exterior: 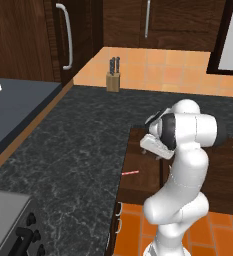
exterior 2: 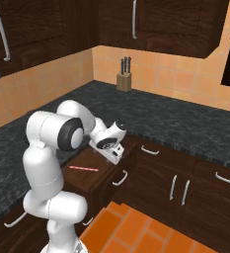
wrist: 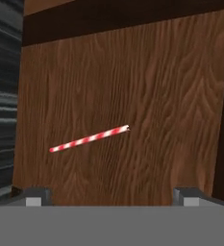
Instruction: Take a straw from the drawer in front and place it inside the glass cup on the dining counter.
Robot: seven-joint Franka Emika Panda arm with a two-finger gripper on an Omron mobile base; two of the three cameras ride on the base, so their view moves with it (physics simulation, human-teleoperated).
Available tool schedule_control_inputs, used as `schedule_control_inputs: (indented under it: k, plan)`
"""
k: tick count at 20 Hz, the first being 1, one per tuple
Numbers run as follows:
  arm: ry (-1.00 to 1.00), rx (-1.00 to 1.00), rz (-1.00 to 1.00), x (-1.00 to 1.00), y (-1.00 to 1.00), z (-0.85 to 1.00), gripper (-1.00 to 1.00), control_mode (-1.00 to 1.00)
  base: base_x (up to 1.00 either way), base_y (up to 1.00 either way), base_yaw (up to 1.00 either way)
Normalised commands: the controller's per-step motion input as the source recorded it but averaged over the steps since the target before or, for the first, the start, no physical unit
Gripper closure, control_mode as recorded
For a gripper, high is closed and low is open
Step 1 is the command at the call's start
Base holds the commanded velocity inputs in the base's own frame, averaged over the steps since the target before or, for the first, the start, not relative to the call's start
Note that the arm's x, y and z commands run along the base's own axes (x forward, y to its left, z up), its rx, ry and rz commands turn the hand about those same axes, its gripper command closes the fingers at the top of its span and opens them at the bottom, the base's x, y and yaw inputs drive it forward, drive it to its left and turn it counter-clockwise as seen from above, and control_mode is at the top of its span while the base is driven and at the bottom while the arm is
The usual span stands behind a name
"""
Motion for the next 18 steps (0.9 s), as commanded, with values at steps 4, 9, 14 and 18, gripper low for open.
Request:
schedule_control_inputs:
  k: [4,9,14,18]
  plan:
    - [0.12,-0.12,0.00,0.34,0.25,-0.51,-1.00,-1.00,0.00,0.00,0.00]
    - [0.08,-0.10,0.00,0.17,0.02,-0.52,-1.00,-1.00,0.00,0.00,0.00]
    - [0.05,-0.11,0.00,-0.02,-0.24,-0.46,-1.00,-1.00,0.00,0.00,0.00]
    - [0.04,-0.07,0.00,-0.27,-0.84,-0.34,-1.00,-1.00,0.00,0.00,0.00]
